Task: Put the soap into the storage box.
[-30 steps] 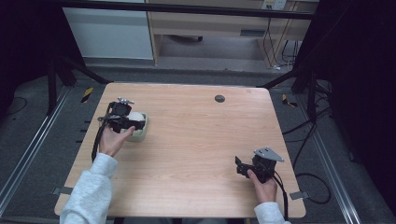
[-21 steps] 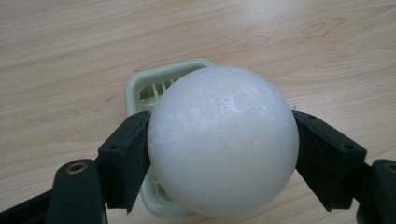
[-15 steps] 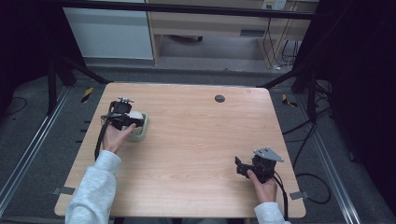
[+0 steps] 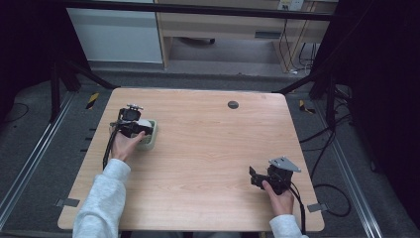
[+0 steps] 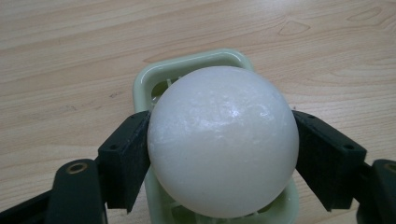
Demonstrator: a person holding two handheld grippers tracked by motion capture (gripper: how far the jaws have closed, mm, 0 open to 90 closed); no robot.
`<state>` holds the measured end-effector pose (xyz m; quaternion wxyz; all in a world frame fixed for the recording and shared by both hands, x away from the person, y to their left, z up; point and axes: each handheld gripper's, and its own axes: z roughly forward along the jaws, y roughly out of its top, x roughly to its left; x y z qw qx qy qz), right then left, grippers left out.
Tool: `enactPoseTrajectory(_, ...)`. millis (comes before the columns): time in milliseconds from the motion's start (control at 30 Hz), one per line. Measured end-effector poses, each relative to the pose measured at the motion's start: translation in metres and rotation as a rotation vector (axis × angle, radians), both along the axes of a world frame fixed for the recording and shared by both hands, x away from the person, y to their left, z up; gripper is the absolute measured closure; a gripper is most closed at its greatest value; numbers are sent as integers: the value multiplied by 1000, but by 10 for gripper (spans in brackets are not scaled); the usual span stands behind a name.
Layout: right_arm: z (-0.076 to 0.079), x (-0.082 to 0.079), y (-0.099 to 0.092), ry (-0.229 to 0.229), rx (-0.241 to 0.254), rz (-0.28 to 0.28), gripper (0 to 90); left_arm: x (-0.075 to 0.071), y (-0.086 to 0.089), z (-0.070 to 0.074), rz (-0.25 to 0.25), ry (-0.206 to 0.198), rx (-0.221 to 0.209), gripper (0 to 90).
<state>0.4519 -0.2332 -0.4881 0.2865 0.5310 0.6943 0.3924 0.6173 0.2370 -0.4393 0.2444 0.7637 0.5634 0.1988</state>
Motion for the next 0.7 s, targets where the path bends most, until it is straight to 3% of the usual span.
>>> enactPoseTrajectory(700,0,0,0,2,-2,2,36,5,0,-10,8,43,15,242)
